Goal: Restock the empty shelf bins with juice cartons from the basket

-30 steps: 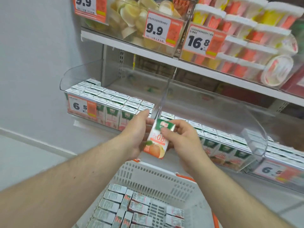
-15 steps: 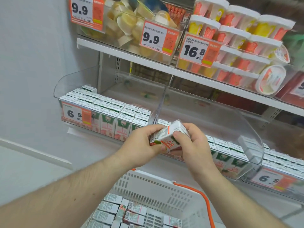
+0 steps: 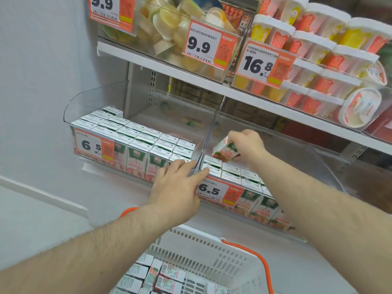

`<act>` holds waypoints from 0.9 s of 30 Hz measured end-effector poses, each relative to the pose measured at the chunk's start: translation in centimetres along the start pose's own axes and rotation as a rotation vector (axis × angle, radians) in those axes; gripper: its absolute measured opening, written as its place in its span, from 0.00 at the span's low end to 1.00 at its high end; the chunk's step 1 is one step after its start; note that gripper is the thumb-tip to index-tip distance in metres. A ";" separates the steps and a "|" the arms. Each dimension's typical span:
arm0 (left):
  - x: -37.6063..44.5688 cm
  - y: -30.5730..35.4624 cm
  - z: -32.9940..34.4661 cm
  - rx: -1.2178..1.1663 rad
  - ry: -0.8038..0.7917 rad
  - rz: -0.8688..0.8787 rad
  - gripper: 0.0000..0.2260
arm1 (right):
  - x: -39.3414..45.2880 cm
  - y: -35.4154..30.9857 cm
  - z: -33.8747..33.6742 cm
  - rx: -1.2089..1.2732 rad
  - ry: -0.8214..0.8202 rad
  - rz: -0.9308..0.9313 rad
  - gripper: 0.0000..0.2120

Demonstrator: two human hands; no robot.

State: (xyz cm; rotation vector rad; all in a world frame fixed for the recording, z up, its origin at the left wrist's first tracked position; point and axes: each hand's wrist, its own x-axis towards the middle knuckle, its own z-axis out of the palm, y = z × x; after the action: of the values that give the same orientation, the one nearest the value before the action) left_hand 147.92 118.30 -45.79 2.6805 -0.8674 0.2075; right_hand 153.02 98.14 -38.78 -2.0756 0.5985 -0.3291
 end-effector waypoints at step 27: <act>0.3 0.7 0.5 -0.004 0.056 -0.028 0.29 | 2.5 -0.6 3.6 -0.410 -0.319 0.136 0.07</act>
State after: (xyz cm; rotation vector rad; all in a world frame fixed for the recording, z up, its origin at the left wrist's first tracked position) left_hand 147.82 117.42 -46.04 2.6677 -0.8129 0.2721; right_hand 156.89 99.62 -40.22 -2.3947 0.6461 0.2209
